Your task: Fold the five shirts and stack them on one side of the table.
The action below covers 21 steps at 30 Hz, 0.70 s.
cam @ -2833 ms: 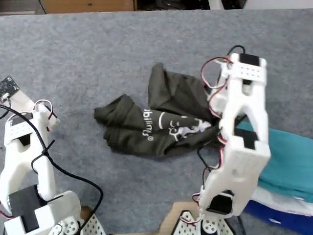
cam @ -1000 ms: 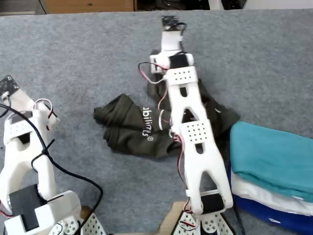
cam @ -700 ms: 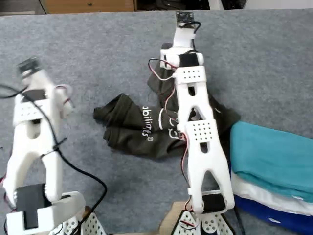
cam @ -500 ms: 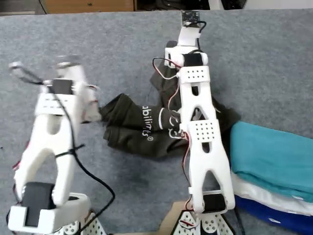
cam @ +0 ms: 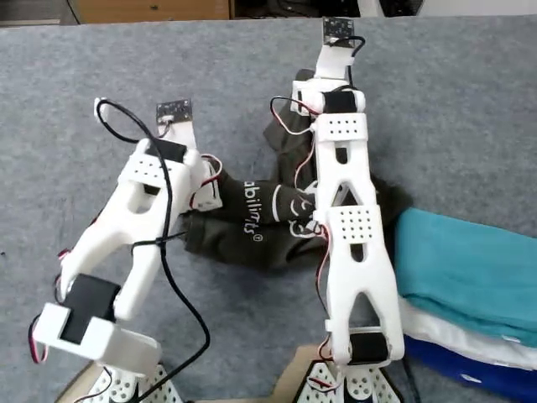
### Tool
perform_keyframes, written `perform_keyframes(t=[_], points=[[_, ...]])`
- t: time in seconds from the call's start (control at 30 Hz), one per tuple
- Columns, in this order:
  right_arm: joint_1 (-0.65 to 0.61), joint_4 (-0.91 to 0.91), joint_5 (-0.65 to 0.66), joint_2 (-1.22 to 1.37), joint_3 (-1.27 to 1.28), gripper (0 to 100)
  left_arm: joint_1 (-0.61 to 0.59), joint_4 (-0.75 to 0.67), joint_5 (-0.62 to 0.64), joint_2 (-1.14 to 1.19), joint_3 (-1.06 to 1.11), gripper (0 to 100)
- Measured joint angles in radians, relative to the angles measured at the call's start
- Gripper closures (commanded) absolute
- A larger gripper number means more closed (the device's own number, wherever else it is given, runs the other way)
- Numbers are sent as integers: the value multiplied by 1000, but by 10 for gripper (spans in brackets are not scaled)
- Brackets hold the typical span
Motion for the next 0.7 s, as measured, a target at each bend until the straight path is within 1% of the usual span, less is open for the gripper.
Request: perform_keyframes(t=[0.07,0.13,0.17,0.23,0.27,0.33,0.4,0.6,0.7], points=[[0,-2,0,0,0,960,14,-5,0,37,2,758],[0,-2,0,0,0,960,21,-6,-6,92,2,798],[0,-2,0,0,0,960,21,-5,-11,121,2,840],[0,-5,0,0,0,960,12,5,-12,175,0,957],[-2,-8,0,0,0,961,5,21,-12,190,-6,992],[-2,-8,0,0,0,961,-8,61,-51,216,-38,963],[-2,-8,0,0,0,961,-11,121,-120,226,-52,985],[-2,-8,0,0,0,961,-18,370,-308,236,-44,981],[-2,-8,0,0,0,961,-25,470,-399,236,-15,981]])
